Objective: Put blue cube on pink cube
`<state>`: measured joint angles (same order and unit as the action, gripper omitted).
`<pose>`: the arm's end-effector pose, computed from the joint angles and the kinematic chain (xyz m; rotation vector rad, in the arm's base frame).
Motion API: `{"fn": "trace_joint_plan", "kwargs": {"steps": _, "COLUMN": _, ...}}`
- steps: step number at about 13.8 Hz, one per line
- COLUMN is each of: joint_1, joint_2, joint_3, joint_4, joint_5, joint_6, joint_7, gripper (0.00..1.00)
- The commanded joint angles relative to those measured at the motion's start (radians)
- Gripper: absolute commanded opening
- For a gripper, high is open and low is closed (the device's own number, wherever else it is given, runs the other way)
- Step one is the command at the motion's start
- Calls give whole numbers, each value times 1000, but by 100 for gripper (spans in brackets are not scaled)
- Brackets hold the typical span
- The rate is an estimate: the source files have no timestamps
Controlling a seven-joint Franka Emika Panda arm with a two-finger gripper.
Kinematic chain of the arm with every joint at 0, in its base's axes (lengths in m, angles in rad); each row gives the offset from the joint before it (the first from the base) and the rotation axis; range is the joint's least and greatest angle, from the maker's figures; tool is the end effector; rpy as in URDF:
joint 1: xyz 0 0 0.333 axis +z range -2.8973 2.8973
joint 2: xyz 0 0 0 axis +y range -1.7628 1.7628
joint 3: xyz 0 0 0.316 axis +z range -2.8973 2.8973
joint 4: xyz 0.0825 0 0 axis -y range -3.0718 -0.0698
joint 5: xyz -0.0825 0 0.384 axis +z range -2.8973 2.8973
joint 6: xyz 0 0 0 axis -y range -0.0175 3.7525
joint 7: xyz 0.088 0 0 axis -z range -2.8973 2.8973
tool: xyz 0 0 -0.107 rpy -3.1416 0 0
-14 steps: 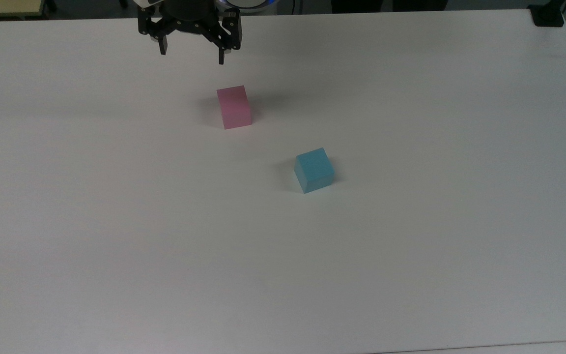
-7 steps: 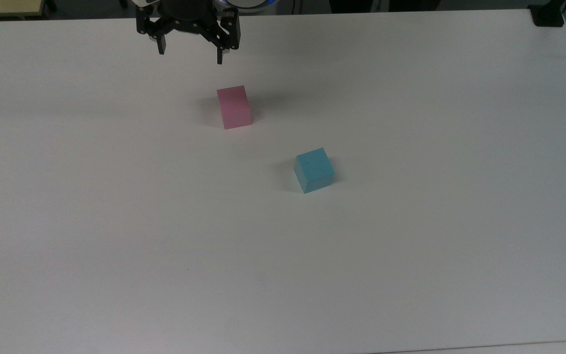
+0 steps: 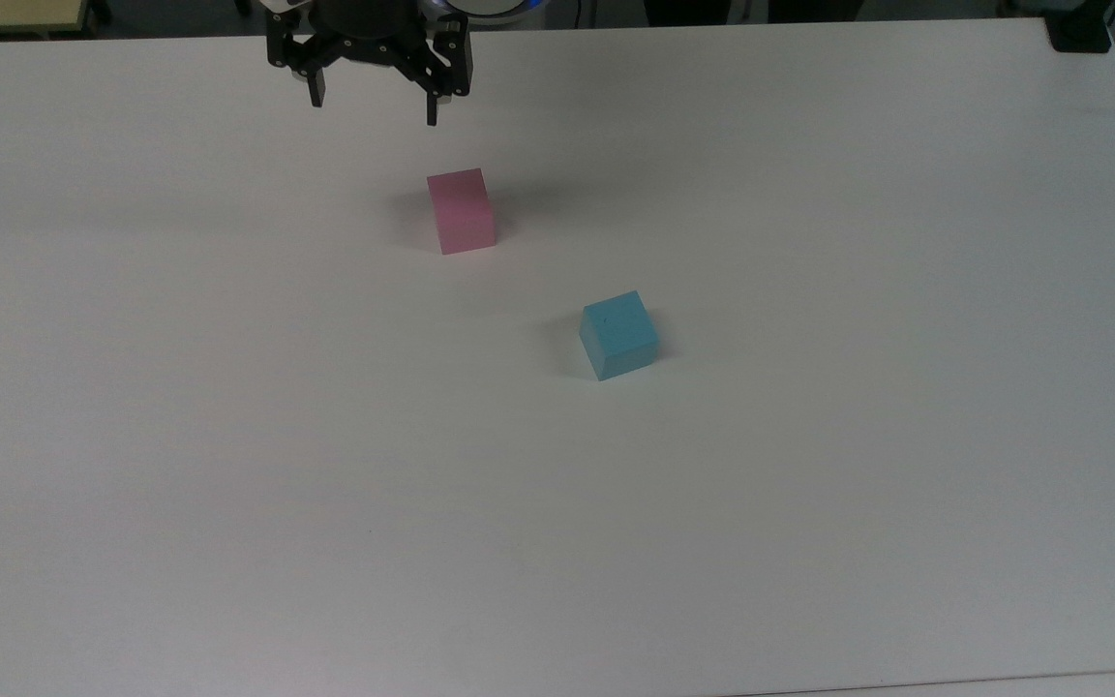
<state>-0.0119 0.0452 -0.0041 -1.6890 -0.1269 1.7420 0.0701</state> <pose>0.5777 -0.0206 0.5583 3.0149 -0.0979 0.0169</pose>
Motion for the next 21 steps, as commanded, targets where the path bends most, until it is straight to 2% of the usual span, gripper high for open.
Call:
{"fn": "trace_joint_plan", "kwargs": {"steps": 1, "joint_1": 0, "joint_2": -13, "joint_3": -8, "joint_4": -1, "joint_5": 16, "joint_6": -9, "joint_7": -30, "gripper": 100}}
{"fn": "trace_joint_plan", "kwargs": {"steps": 9, "joint_1": 1, "joint_2": -1, "joint_3": -8, "joint_4": 0, "joint_5": 16, "joint_6": 1, "joint_7": -42, "gripper": 100}}
{"fn": "trace_joint_plan", "kwargs": {"steps": 13, "joint_1": 21, "joint_2": 103, "joint_3": -5, "joint_4": 78, "joint_5": 44, "joint_6": 47, "joint_7": -52, "gripper": 100}}
{"fn": "trace_joint_plan", "kwargs": {"steps": 18, "joint_1": 119, "joint_2": 186, "joint_3": 3, "joint_4": 83, "joint_5": 64, "joint_6": 145, "joint_7": -50, "gripper": 100}}
{"fn": "trace_joint_plan", "kwargs": {"steps": 21, "joint_1": 194, "joint_2": 298, "joint_3": 3, "joint_4": 138, "joint_5": 58, "joint_6": 203, "joint_7": -53, "gripper": 100}}
